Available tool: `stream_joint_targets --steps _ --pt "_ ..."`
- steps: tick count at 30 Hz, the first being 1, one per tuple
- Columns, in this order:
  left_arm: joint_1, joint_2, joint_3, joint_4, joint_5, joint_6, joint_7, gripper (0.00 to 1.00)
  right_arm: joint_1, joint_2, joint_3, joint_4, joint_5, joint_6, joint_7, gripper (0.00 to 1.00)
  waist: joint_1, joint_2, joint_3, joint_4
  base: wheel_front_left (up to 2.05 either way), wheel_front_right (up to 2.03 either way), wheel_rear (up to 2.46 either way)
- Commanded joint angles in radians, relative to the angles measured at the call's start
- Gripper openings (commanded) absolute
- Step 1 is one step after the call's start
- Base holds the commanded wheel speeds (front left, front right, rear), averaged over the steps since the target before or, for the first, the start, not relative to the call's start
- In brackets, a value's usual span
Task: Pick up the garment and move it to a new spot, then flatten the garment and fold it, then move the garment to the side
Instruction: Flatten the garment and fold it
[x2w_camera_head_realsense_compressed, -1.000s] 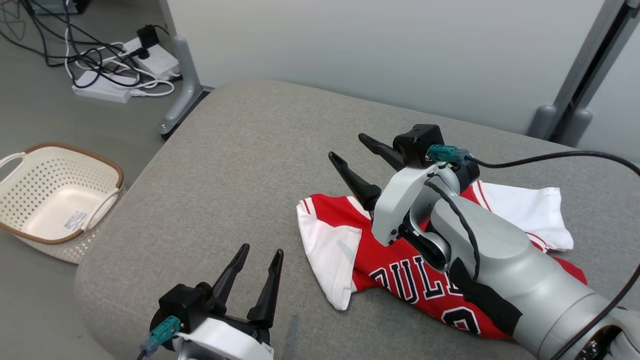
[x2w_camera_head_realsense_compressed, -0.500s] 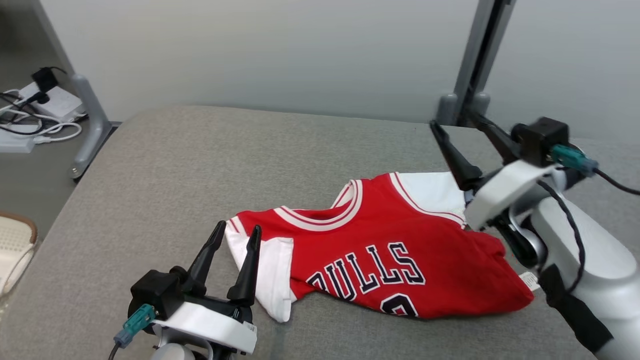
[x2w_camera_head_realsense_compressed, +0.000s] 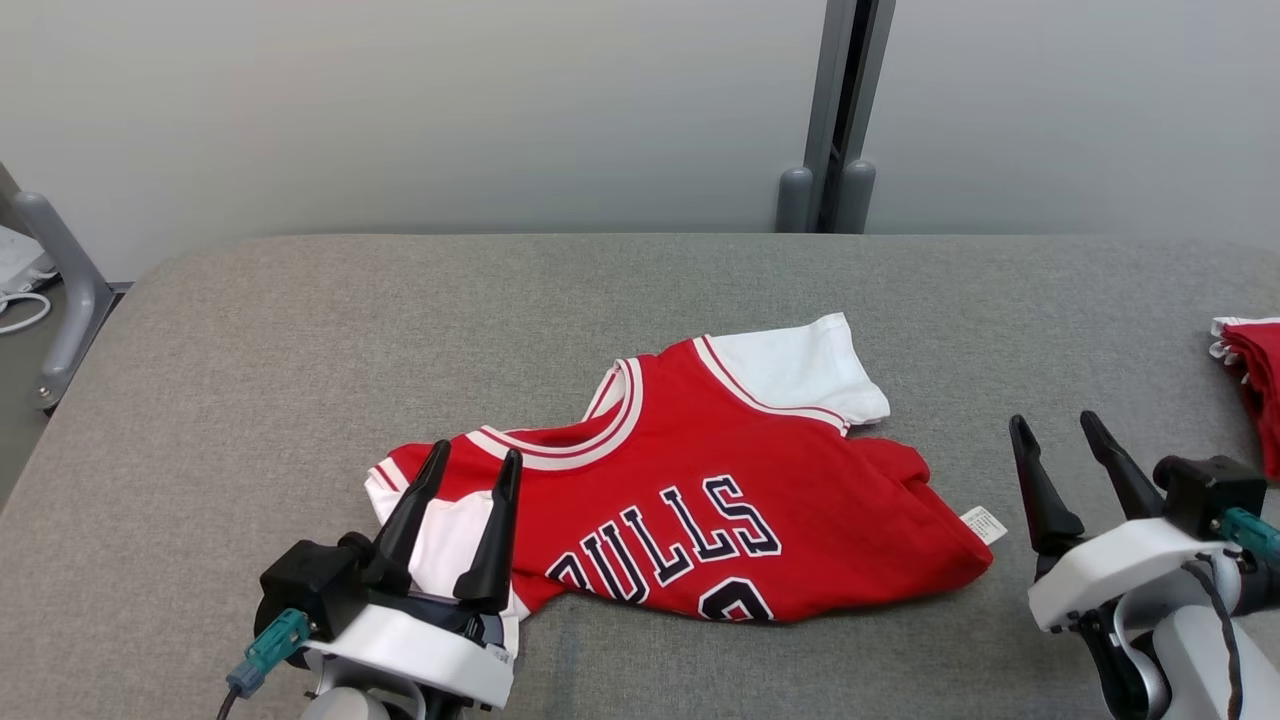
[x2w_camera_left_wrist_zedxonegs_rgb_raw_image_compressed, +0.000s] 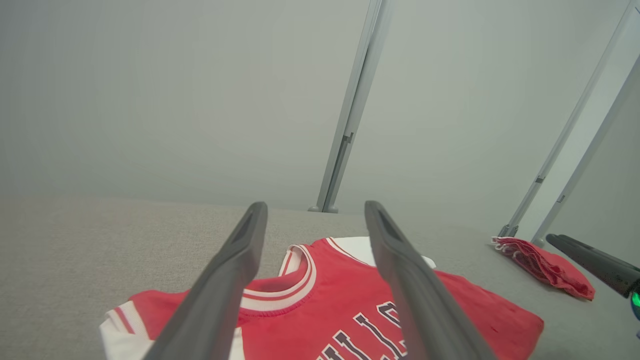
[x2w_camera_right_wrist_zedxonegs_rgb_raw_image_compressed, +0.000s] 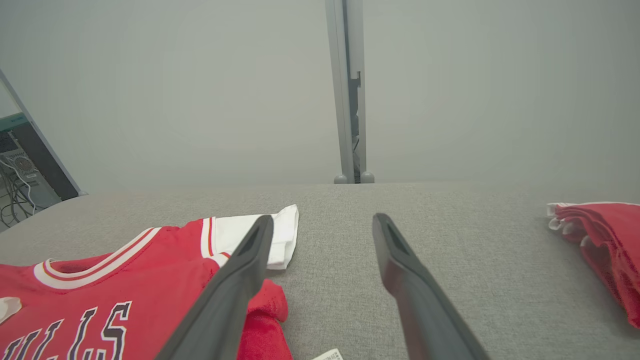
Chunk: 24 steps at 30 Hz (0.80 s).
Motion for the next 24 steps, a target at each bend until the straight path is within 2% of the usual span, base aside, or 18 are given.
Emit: stream_joint_targets --steps 1,8,15,19,24 --pt "0.005 0.005 -0.001 0.001 0.008 -0.001 -0.001 1.00 0.026 0.008 -0.022 -0.001 -0.020 0.000 0.000 1.00 0.0000 0.0000 0.000 -0.001 0.00 0.00 0.00" --pt "0.011 0.004 -0.008 0.002 0.014 -0.001 -0.001 1.00 0.105 0.043 -0.092 -0.020 -0.057 0.000 0.000 1.00 0.0000 0.0000 -0.001 0.012 0.00 0.00 0.00" --pt "0.015 0.004 -0.005 0.003 0.016 -0.001 -0.001 1.00 0.136 0.059 -0.116 -0.019 -0.066 0.000 0.000 1.00 0.0000 0.0000 -0.001 0.021 0.00 0.00 0.00" --pt "0.018 0.004 -0.018 0.008 0.011 -0.001 -0.001 1.00 0.150 0.069 -0.067 0.079 -0.023 0.000 0.003 1.00 0.0000 0.0000 -0.007 0.033 0.00 0.00 0.00" --pt "0.021 0.005 -0.033 0.014 0.007 -0.001 -0.001 1.00 0.111 0.069 -0.014 0.205 0.092 0.000 0.041 1.00 0.0000 0.0000 -0.006 0.058 0.00 0.00 0.00"
